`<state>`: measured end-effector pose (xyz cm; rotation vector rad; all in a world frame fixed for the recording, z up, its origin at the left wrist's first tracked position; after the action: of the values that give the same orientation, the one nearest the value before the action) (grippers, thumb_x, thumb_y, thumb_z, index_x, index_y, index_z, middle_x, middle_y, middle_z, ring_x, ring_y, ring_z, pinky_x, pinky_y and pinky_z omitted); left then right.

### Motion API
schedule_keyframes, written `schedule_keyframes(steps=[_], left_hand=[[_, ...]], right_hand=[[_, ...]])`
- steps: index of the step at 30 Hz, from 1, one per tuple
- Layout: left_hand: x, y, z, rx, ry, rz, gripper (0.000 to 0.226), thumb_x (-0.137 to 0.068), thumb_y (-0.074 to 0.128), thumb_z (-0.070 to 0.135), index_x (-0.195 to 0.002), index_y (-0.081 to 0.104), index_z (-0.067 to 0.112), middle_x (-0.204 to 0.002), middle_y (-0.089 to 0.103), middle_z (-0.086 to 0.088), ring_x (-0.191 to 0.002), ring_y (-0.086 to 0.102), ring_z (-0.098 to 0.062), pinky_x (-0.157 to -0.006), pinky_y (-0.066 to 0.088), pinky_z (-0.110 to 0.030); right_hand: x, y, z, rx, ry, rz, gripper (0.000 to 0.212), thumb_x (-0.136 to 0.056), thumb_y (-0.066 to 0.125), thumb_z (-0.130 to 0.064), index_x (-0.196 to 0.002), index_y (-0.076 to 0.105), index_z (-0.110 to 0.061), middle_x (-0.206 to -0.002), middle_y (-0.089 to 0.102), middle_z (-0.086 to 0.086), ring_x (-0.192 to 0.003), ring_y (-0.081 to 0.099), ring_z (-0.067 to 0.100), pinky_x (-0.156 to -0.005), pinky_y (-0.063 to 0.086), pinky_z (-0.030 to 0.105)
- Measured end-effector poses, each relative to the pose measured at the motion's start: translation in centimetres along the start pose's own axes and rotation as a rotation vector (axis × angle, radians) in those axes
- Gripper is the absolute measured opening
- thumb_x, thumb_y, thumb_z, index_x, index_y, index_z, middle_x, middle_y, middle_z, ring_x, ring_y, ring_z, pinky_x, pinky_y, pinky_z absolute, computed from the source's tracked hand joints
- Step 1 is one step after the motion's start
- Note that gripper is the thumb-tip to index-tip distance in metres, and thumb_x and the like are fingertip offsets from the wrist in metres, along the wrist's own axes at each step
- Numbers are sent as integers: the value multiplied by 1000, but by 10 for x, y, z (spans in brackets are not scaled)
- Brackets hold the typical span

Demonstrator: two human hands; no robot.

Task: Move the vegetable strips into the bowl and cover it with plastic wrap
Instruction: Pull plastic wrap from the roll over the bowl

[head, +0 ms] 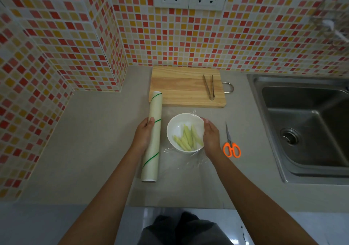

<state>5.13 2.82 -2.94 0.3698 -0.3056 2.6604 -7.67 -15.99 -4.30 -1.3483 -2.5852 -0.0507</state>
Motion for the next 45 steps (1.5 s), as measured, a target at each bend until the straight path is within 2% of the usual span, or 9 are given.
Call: schedule_keyframes(steps=[4,11,16,29,32,36,39,42,45], left_hand=[[0,-6,-4,18,1,20,27,-100,42,29,-96,60,9,-88,56,-11,-80,50,-18,-73,38,-31],[-3,-12,-6,64,-36,16,28,-100,42,29,-88,61,12,-82,59,-8,-78,52,-18,-74,40,-32],[-2,-14,-9,133,-81,18,30,-99,44,28,-77,62,18,-71,60,-3,-64,53,-15,-64,43,-29],[-2,-18,-15,271,-240,39,35,-98,45,33,-78,64,13,-62,64,-7,-60,57,-23,-61,47,-31],[-2,-15,-14,236,-246,-9,36,-93,51,43,-82,67,13,-72,64,-9,-64,58,-23,-65,47,-33],[-1,-12,-14,229,-158,-47,21,-92,57,32,-91,67,14,-78,64,-8,-67,57,-22,-64,47,-30],[-2,-13,-15,241,-163,-21,29,-93,57,31,-111,62,9,-88,64,-8,-74,59,-22,-70,49,-32],[-3,-13,-15,250,-179,-24,33,-93,57,30,-117,58,9,-92,65,-8,-76,60,-21,-71,50,-33],[-4,-10,-16,246,-163,-33,35,-92,58,29,-121,55,10,-100,65,-8,-78,61,-19,-73,50,-33]], right_hand=[[-1,0,1,3,-5,-11,36,-102,34,-17,-111,67,-5,-107,67,11,-98,59,20,-89,47,32],[-1,0,1,-1,1,-16,35,-101,35,-17,-108,68,-9,-102,67,7,-96,59,19,-86,47,30],[-2,-1,2,-14,11,-30,36,-101,35,-19,-109,68,-8,-105,68,9,-99,61,22,-89,48,34],[-4,-1,2,-26,3,-29,35,-101,35,-17,-109,67,-6,-109,68,15,-100,60,22,-90,48,35],[-3,-1,2,-21,-5,-31,35,-102,35,-17,-110,67,-6,-108,67,14,-98,60,20,-87,48,31],[-2,-4,1,1,-28,-38,35,-102,34,-17,-110,67,-6,-105,66,11,-98,60,20,-86,47,30],[-3,-4,0,19,-30,-35,35,-102,35,-17,-110,67,-6,-108,67,13,-97,59,20,-83,46,27],[-3,-5,-1,40,-38,-36,35,-102,36,-18,-112,67,-6,-108,67,12,-97,60,18,-79,47,23],[-5,-6,-4,47,-41,-35,32,-101,38,-18,-109,68,-8,-103,67,5,-97,60,16,-85,48,27]])
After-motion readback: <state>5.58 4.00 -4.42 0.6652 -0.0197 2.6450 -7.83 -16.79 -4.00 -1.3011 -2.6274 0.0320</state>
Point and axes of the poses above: each hand's wrist, its own x-axis away from the middle knuckle, its own y-axis out of the palm, z = x × y, the point moved 3 cm from there along -x, towards the middle knuckle
